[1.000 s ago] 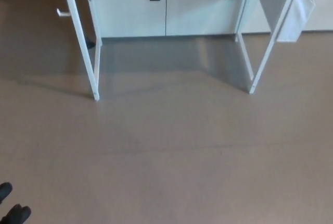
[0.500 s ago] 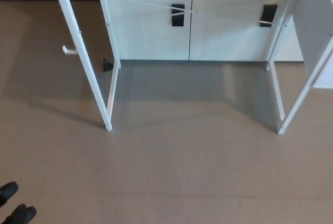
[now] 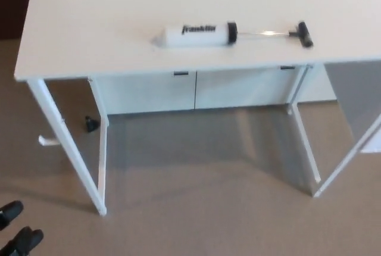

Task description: The robot walks towards a desk on which an air pump is kept in the middle. It lifts it up and holds it with its left hand and uses its right hand to compress it by pushing its handle inwards.

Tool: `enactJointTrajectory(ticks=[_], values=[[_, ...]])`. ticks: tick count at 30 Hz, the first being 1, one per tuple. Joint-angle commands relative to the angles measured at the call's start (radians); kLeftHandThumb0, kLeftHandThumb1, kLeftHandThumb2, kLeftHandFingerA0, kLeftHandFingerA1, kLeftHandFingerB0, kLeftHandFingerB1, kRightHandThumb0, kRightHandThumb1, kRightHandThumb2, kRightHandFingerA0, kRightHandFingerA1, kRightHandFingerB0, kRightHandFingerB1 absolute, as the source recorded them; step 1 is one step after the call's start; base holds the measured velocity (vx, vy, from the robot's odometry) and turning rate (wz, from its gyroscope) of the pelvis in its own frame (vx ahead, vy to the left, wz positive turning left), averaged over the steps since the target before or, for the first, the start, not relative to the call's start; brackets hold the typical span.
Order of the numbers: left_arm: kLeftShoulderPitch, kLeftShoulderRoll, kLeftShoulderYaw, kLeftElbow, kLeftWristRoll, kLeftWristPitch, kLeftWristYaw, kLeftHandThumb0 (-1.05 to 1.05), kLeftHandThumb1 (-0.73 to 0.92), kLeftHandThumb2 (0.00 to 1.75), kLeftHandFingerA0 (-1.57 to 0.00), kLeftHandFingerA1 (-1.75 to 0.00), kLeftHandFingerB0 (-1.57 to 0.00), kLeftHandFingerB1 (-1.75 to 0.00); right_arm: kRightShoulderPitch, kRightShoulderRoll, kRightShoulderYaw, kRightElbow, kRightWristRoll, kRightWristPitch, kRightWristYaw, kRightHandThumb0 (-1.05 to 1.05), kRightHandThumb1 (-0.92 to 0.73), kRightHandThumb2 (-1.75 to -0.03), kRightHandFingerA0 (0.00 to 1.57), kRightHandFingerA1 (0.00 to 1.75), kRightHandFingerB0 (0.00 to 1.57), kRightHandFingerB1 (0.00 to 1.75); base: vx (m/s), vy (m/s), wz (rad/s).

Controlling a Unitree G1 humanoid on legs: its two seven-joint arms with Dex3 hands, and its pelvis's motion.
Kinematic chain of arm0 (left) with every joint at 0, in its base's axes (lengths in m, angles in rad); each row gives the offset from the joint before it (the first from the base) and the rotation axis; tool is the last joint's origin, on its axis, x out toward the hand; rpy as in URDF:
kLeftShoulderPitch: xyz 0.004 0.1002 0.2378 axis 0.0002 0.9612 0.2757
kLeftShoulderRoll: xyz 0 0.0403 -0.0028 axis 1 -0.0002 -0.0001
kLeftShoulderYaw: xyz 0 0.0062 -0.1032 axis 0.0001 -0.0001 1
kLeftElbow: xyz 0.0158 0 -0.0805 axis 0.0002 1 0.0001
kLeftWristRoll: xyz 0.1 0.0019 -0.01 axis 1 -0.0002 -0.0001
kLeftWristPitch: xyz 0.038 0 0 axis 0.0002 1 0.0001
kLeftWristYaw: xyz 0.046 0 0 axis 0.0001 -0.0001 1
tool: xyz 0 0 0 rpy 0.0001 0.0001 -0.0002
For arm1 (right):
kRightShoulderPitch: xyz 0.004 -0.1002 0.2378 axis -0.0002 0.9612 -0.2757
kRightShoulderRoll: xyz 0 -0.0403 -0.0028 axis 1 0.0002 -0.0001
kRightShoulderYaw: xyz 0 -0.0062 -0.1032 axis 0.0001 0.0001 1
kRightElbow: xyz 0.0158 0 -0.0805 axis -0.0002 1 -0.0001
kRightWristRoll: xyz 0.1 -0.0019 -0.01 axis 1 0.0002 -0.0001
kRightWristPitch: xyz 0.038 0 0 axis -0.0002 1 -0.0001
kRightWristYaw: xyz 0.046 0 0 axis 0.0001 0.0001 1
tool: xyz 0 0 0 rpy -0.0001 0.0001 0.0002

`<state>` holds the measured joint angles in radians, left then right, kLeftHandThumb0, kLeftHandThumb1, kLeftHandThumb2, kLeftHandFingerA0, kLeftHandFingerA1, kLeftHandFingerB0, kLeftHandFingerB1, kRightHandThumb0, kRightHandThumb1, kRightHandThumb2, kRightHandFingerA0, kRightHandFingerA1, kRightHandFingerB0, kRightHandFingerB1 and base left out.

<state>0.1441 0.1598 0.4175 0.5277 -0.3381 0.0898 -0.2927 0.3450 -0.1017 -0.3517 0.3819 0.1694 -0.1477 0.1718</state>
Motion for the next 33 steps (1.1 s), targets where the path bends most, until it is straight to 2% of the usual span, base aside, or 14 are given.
enactJointTrajectory(ticks=[1,9,15,21,27,33], values=[[0.016,0.001,0.002,0.015,-0.005,-0.012,-0.001,-0.15,0.68,0.59,-0.68,-0.55,-0.59,-0.49,0.022,-0.004,-0.005,-0.020,0.009,-0.002,-0.013,-0.30,-0.64,-0.59,0.74,0.50,0.52,0.42,0.32,0.052,0.12],[0.035,0.002,-0.006,-0.002,0.001,-0.017,-0.005,-0.14,0.69,0.60,-0.66,-0.54,-0.57,-0.49,0.026,-0.009,-0.004,0.009,0.005,-0.027,-0.003,-0.32,-0.64,-0.58,0.74,0.50,0.52,0.42,0.34,-0.064,0.12],[0.040,-0.006,-0.017,-0.024,0.006,-0.007,0.004,-0.16,0.66,0.59,-0.73,-0.55,-0.62,-0.49,0.023,-0.016,0.002,0.030,-0.003,-0.045,-0.003,-0.28,-0.65,-0.59,0.78,0.53,0.54,0.42,0.32,-0.139,-0.04],[0.058,-0.011,-0.031,-0.068,0.003,0.016,0.002,-0.17,0.63,0.58,-0.74,-0.55,-0.63,-0.49,0.031,-0.010,0.003,0.021,0.002,-0.046,-0.005,-0.29,-0.65,-0.59,0.78,0.54,0.54,0.43,0.27,-0.085,-0.19],[0.085,-0.015,-0.061,-0.151,-0.003,0.047,-0.012,-0.20,0.64,0.58,-0.75,-0.54,-0.59,-0.47,0.011,-0.014,0.007,0.041,-0.001,-0.052,-0.010,-0.28,-0.66,-0.59,0.80,0.54,0.53,0.42,0.03,0.320,-0.05],[0.135,-0.024,-0.078,-0.243,-0.019,0.082,-0.013,-0.20,0.63,0.58,-0.74,-0.55,-0.59,-0.47,0.014,-0.014,0.007,0.040,0.002,-0.055,-0.005,-0.29,-0.65,-0.59,0.79,0.53,0.54,0.42,0.09,0.011,0.09]])
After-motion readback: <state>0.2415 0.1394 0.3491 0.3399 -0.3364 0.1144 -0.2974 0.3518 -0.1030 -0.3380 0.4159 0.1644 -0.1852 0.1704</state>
